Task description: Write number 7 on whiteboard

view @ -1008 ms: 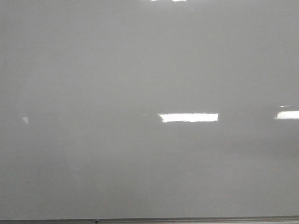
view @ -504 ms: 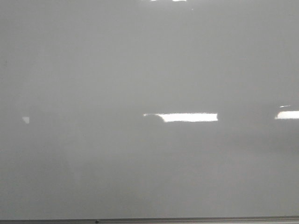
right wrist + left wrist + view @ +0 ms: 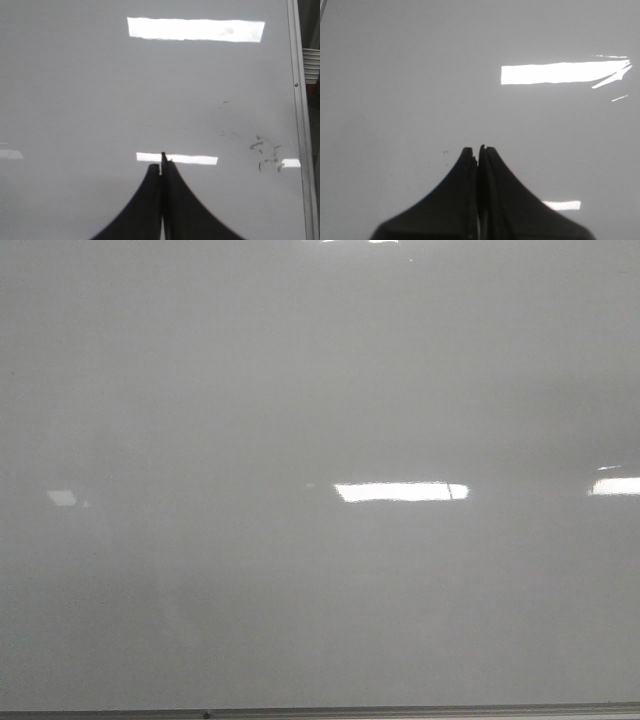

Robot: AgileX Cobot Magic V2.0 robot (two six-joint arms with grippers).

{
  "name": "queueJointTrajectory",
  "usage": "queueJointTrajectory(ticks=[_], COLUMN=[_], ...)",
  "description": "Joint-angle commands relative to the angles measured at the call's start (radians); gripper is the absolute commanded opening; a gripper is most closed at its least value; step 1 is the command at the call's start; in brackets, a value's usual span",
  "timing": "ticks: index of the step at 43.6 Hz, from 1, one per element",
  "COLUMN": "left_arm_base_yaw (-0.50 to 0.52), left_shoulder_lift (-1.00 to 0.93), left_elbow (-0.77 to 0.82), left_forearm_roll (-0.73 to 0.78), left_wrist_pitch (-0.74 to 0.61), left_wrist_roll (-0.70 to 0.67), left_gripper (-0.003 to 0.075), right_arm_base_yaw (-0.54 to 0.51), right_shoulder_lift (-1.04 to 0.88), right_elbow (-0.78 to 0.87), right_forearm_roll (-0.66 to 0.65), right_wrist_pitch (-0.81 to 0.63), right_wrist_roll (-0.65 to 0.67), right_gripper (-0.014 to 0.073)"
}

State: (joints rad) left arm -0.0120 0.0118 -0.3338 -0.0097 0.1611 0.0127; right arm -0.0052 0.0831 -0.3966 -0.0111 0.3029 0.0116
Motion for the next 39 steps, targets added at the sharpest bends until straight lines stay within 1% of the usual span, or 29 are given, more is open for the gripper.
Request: queueJointTrajectory(ticks=[1,9,13,16,24,35,39], left_arm_base_yaw=[-0.002,-0.002,-0.002,-0.002,-0.002,-0.002,-0.002], left_shoulder_lift=[0.077,0.224,0.302,0.351,0.46,0.566,0.596], left_elbow=[-0.121,-0.257,-0.3,-0.306,-0.302,-0.302,-0.302], left_forearm_roll=[-0.001,-0.005,-0.005,-0.005,-0.005,-0.008,-0.008], left_wrist_pitch=[0.01,0.117,0.179,0.207,0.236,0.234,0.229], left_wrist_roll=[-0.013,-0.013,-0.013,-0.013,-0.013,-0.013,-0.013], left_gripper=[-0.002,-0.0021,-0.002,-0.002,-0.0021,-0.002,-0.0021], right_arm_base_yaw=[-0.007,-0.007,-0.007,-0.007,-0.007,-0.007,-0.007], right_shoulder_lift=[0.106,0.27,0.335,0.375,0.457,0.547,0.569], right_elbow=[-0.126,-0.262,-0.295,-0.296,-0.293,-0.293,-0.293], right_forearm_roll=[0.0,0.005,0.005,0.005,0.005,0.005,0.005], right_wrist_pitch=[0.009,0.125,0.16,0.156,0.171,0.185,0.205], right_wrist_roll=[-0.003,-0.003,-0.003,-0.003,-0.003,-0.004,-0.026], right_gripper=[-0.0067,-0.0067,-0.0067,-0.0067,-0.0067,-0.0067,-0.0067])
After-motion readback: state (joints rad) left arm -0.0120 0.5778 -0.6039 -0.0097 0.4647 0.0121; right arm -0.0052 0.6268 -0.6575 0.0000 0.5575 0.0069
